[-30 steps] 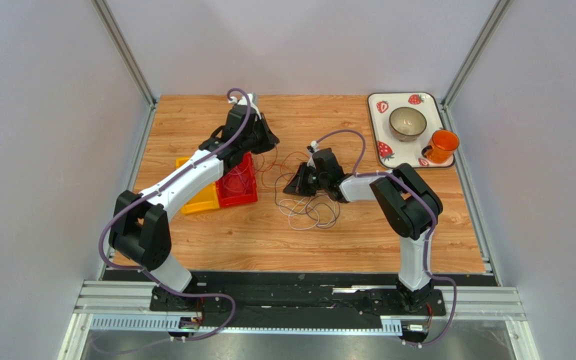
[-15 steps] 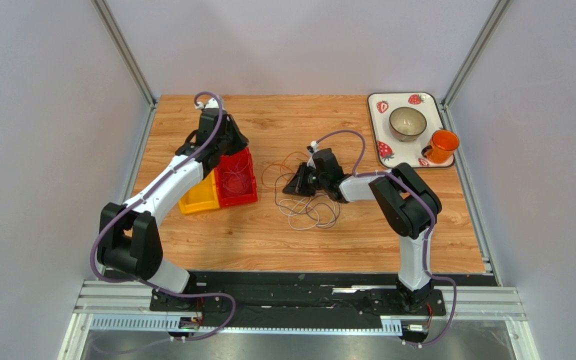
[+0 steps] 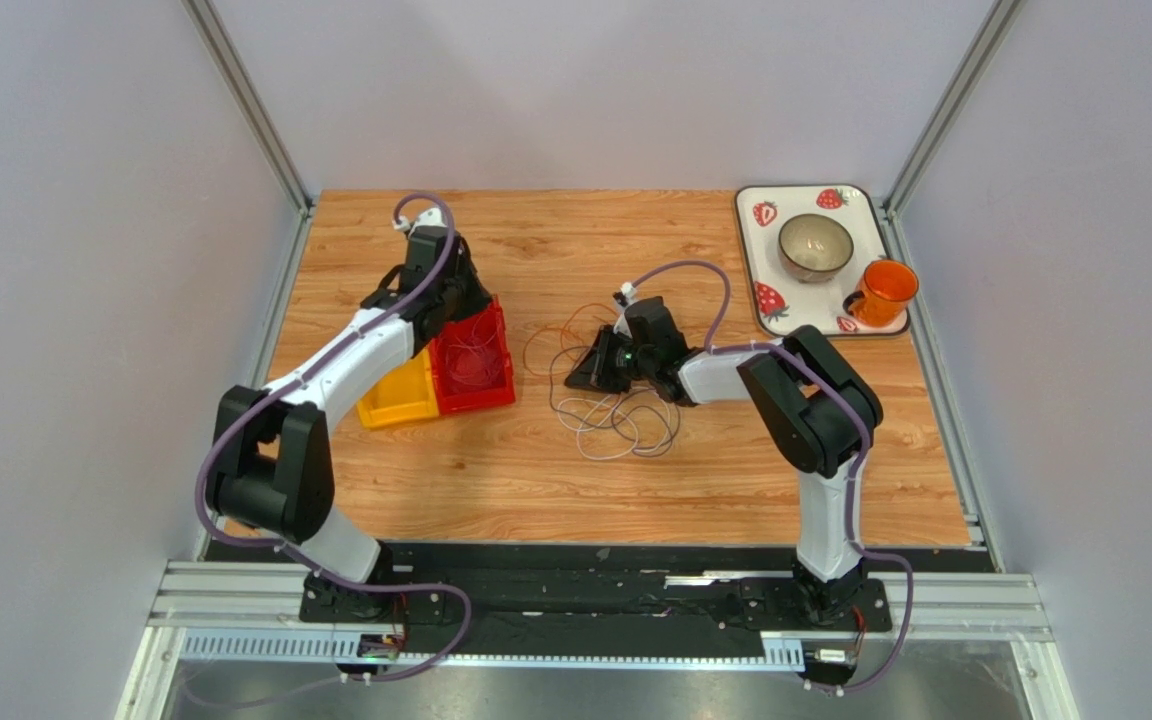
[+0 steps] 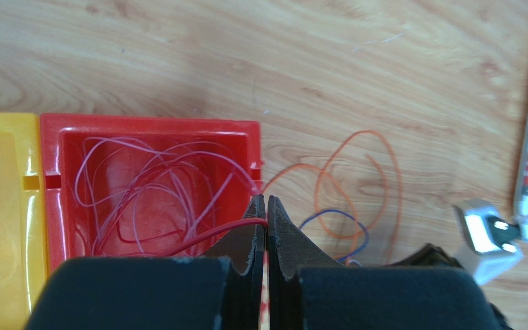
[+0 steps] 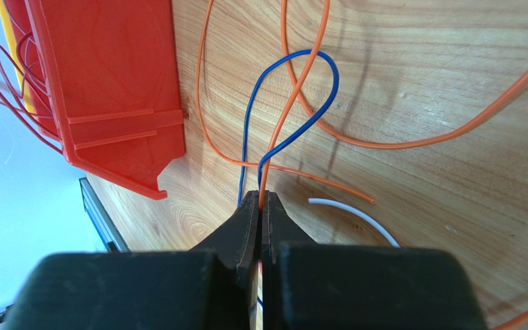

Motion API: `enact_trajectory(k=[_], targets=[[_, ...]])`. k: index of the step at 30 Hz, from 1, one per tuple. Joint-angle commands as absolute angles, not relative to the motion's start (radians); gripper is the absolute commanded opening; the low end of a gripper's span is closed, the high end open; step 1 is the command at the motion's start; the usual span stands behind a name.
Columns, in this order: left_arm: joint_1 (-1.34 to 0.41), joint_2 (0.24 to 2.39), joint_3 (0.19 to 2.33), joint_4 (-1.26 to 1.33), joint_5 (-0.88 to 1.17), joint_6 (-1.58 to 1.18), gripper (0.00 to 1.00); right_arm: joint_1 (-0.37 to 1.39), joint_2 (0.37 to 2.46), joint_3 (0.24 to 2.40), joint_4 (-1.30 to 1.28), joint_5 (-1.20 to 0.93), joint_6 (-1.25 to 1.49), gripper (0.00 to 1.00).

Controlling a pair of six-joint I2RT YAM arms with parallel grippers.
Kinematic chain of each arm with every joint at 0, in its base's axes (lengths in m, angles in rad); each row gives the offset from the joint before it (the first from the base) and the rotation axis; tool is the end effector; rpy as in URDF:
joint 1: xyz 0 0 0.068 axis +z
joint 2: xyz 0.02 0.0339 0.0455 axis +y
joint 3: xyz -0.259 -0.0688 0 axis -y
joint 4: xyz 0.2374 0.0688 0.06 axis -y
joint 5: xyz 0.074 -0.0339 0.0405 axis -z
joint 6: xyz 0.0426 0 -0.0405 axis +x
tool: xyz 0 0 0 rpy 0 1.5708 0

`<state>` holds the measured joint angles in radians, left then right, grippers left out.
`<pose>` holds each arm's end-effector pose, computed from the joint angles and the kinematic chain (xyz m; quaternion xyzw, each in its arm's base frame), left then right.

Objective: Untangle the cables

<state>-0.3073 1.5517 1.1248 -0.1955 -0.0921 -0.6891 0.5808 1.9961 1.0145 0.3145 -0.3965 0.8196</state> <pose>0.3353 -0.1023 0.2609 -0.1893 0.8686 -0.1820 0.4203 0.3234 0.2320 0.1153 0.0197 0.8860 0.4113 0.2132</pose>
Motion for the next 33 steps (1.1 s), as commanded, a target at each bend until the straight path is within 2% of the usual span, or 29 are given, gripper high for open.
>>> enact_trajectory(k=[1, 11, 16, 30, 31, 33], targets=[[-0.299, 1.635, 1.161, -0.232, -0.136, -0.673, 0.0, 0.575, 2.014, 1.04, 0.364, -0.41, 0.83, 0.0], [-0.299, 1.796, 1.339, -0.388, -0.218, -0.693, 0.0, 0.571, 2.016, 1.043, 0.37, -0.42, 0.838, 0.0], [-0.301, 1.897, 1.439, -0.528, -0.322, -0.719, 0.0, 0.566, 2.019, 1.042, 0.373, -0.422, 0.839, 0.0], [-0.345, 1.959, 1.411, -0.515, -0.377, -0.723, 0.0, 0.563, 2.025, 1.043, 0.383, -0.434, 0.85, 0.0], [-0.353, 1.954, 1.413, -0.515, -0.383, -0.713, 0.01, 0.563, 2.026, 1.043, 0.387, -0.436, 0.85, 0.0], [-0.376, 1.924, 1.413, -0.512, -0.409, -0.693, 0.09, 0.564, 2.026, 1.043, 0.387, -0.437, 0.851, 0.0]])
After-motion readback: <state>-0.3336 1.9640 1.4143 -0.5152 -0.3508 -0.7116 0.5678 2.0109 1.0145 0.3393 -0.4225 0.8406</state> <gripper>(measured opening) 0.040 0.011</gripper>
